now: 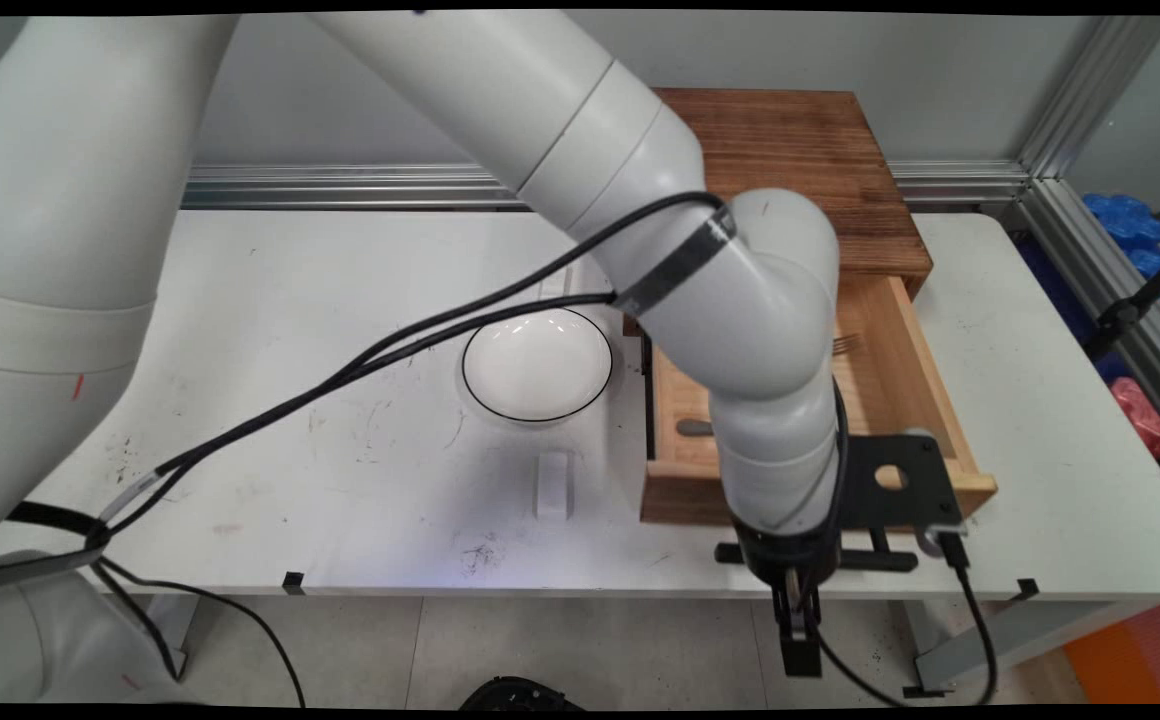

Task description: Open the drawer

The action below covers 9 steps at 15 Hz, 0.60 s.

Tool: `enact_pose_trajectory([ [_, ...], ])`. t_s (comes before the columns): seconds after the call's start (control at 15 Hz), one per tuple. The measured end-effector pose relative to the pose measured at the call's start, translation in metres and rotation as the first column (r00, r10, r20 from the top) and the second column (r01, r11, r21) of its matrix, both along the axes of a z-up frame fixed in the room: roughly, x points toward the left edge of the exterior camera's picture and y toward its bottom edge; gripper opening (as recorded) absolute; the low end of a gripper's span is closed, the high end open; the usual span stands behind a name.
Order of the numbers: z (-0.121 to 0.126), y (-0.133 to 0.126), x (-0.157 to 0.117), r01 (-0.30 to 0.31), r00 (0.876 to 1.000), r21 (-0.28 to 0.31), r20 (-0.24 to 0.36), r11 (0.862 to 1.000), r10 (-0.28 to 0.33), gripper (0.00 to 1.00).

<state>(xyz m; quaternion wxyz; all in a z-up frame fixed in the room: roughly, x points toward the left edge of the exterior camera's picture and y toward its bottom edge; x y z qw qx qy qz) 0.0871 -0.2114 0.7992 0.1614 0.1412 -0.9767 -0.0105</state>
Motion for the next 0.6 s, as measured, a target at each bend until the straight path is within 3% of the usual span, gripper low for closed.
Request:
enact_pose_trajectory([
  [0.6,0.009,0.035,-0.007,-0.006,1.000,-0.008,-0.020,1.000,0.006,1.00],
])
